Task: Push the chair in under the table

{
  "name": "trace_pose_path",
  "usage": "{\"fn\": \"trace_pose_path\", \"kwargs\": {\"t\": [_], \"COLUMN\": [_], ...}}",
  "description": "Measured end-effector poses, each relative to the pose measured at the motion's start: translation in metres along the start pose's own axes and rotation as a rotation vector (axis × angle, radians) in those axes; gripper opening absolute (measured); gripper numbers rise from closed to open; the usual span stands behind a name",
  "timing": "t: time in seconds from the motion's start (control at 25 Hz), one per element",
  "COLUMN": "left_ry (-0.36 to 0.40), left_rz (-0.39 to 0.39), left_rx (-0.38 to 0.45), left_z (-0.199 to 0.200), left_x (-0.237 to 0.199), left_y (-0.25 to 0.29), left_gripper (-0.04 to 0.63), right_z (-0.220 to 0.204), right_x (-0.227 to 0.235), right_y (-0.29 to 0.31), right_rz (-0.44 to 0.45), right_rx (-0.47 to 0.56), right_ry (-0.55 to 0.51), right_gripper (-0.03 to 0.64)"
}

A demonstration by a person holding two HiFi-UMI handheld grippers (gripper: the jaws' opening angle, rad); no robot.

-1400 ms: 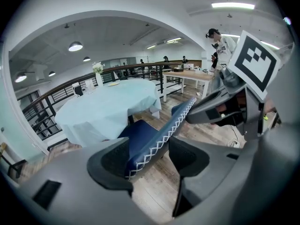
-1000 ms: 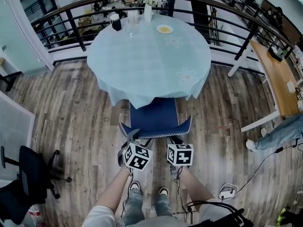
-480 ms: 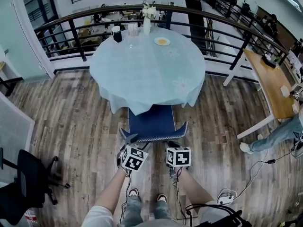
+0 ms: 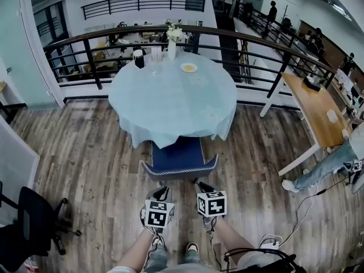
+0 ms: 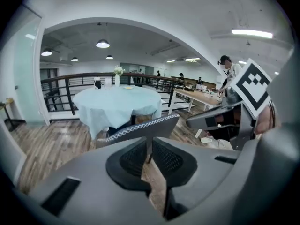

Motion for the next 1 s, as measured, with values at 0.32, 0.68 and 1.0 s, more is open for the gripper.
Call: {"fn": "trace_pose_path", "kwargs": {"t": [0.32,0.68,1.0], "left_ry": [-0.147,-0.181,-0.143], "left_rz": [-0.036,-0.032,-0.025], "left_rx": [-0.014,-0.015,-0.030], "left_z": [-0.026,-0.033,-0.034], "left_x": [0.032,0.045,0.045], "left_y": [-0.057,-0.087,-0.086], "left_gripper": [0.006,0.005,0.005], "right_z": [-0.022,-0.039,-0.036], "right_x": [-0.042,-0.080,-0.081], "right_y": [-0.042,-0.082,-0.083], "right_rz": [0.020,0.037,0.021], "right_rx": [0.041,0.146,0.158], "right_ry": [-0.051,0.004,0.031], "right_gripper": [0.041,0.035,0.032]}}
Point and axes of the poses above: the fingertips, and each gripper's own axes: y forward along the fingers, x to its right, z out of its top, the point moved 1 cm from there along -y, backward along the fingers
